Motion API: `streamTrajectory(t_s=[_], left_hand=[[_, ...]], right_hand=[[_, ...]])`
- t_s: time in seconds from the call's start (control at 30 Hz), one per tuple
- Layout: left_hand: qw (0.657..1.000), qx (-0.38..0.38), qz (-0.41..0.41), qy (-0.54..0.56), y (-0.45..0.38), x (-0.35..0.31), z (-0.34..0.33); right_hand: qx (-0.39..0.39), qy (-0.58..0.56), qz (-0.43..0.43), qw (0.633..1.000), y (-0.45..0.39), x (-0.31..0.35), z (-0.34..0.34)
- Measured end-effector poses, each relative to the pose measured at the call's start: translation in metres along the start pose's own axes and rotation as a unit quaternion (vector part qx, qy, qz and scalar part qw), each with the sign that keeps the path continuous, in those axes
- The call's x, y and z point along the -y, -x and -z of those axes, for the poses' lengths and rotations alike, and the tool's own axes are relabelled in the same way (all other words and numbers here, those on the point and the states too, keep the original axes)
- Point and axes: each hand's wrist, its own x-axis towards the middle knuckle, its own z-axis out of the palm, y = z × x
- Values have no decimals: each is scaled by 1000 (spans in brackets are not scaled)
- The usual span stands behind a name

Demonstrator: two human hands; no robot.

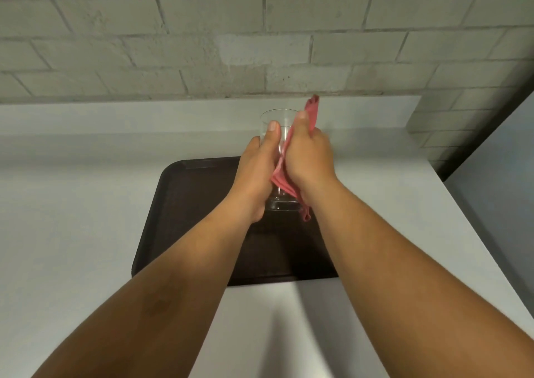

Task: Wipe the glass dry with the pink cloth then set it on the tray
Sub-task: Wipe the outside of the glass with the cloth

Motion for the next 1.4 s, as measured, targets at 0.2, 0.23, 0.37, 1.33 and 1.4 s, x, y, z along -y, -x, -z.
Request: streamTrajectory(t_s=[0.2,0.23,0.37,1.33,1.4], left_hand=[[998,-22,54,30,1,-2,4],[997,-25,65,38,1,-4,3],[999,-48,1,-13,-3,-6,3],[997,3,47,55,16,-1,-1],[999,-18,27,16,10,0,-1]], right_hand=[[78,-58,-58,994,6,-12,8],[77,-8,-9,997,13,-16,5],[18,104,118,987,31,-16,-9],[43,-8,4,999,19,-13,13],[27,65,80,994,28,-20,6]])
